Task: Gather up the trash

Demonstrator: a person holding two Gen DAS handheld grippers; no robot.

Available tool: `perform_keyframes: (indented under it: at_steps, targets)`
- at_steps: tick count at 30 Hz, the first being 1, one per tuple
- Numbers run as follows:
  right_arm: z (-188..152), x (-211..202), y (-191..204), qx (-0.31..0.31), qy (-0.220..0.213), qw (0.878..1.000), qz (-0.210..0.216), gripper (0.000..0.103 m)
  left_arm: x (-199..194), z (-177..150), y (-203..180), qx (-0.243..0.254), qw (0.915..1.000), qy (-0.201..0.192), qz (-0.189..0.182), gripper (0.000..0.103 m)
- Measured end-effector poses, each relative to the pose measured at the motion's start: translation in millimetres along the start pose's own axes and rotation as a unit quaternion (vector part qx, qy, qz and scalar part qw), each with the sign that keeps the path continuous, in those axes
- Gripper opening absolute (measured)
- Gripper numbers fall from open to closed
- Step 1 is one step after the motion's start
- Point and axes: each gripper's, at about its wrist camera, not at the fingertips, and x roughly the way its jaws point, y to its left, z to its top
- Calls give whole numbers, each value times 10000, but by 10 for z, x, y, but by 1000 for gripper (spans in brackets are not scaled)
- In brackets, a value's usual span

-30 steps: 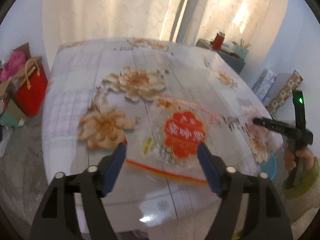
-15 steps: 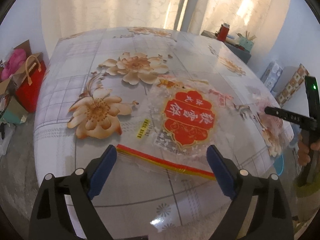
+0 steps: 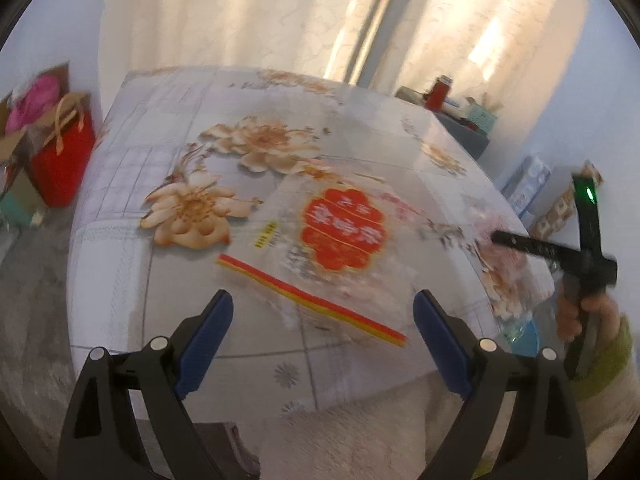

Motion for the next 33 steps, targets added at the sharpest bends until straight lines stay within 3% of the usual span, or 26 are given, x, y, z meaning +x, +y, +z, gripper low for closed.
perform_keyframes:
  at_steps: [3,6,9,10,13,14,20,25,33]
  targets:
    - [8,4,4,16,13,10000,-1,44,11,-46,-216,571,9983,-37,111,89]
    - [5,2,7,52,18,10000,23,44,66,-73,-456,1267,9914,-109,322,90]
    - [1,3,5,68,20,10000,50,44,167,-108,-674,2058,9764,-216,623,92]
    - [-1,3,1,75,21,10000,61,44,224,-134,-748,2367,9679,-222,813,92]
    - [-2,3,-10,112,21,9999,112,44,369,-180,-808,2795,9530,-151,1158,92]
    - [0,4,-14,124,22,9998,129,44,405,-179,-800,2812,9524,-104,1169,92]
    - [-4,1,-24,140,10,9998,160,44,471,-108,-631,2405,9669,89,845,91]
    - [-8,2,-27,148,-3,9997,170,44,493,-66,-512,1978,9778,222,663,69]
    - [-5,2,-30,146,2,9998,168,44,515,-41,-450,1788,9827,271,388,53]
